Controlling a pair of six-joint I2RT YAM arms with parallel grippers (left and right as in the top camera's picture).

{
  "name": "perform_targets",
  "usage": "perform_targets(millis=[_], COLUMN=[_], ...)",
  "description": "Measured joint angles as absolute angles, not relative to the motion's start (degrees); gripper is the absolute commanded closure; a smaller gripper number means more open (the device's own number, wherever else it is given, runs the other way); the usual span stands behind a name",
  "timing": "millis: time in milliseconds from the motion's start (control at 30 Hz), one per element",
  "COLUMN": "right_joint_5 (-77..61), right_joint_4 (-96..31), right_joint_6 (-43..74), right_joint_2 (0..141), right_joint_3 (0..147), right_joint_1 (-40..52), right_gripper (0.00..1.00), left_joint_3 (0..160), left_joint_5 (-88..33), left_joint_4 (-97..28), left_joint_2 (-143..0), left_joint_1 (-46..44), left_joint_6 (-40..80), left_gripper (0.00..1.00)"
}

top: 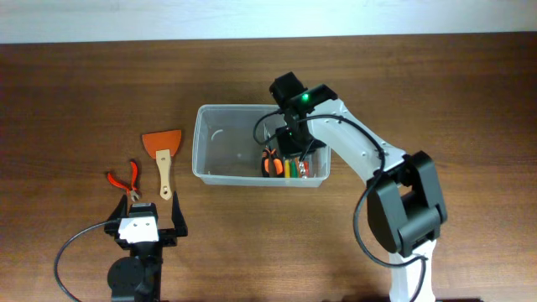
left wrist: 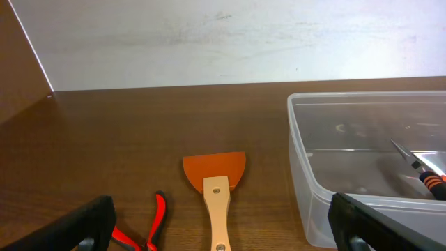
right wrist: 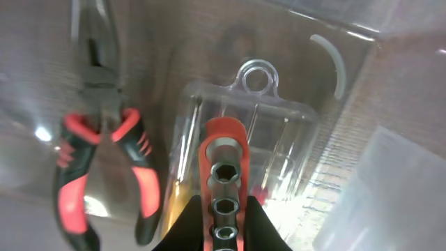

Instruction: Pack container

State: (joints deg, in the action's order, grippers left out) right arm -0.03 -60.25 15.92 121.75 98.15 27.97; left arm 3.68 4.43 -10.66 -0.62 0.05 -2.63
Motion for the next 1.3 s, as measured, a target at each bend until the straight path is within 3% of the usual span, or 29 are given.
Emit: perform_targets(millis=[233, 500, 833, 933, 1067, 1133, 1300], right_joint_5=[-0.05, -0.03, 1.32, 1.69, 1.91, 2.22, 2.85], right_joint_4=[-60.42, -64.88, -81.78, -86.7, -90.72, -92.33, -94.98], right_joint_6=[16.43, 15.9, 15.68, 15.44, 15.35, 15.49, 15.86], right_joint_2=[122.43, 122.58, 123.02, 122.85, 122.85, 122.85, 122.85], right_joint_3=[98.15, 101.91, 132.9, 140.79, 145.34, 145.67, 145.67], right_joint_1=[27.97, 27.97, 25.89, 21.28, 12.08, 6.85, -5.23], right_gripper=[0.58, 0.57, 0.5, 0.26, 0.08, 0.02, 0.01], left_joint_3=[3.68, 3.68, 3.68, 3.68, 3.68, 3.68, 3.68], left_joint_5=[4.43, 4.43, 4.43, 4.43, 4.43, 4.45, 4.43], left_joint_4=[-10.66, -10.66, -10.66, -10.66, -10.66, -10.66, -10.66], left_joint_2=[-0.62, -0.62, -0.62, -0.62, -0.62, -0.62, -0.62], left_joint_1=[0.05, 0.05, 0.05, 0.05, 0.05, 0.05, 0.05], left_joint_6=[-2.63, -2.63, -2.63, -2.63, -2.63, -2.63, -2.63], left_gripper=[0.01, 0.01, 0.01, 0.01, 0.01, 0.01, 0.01])
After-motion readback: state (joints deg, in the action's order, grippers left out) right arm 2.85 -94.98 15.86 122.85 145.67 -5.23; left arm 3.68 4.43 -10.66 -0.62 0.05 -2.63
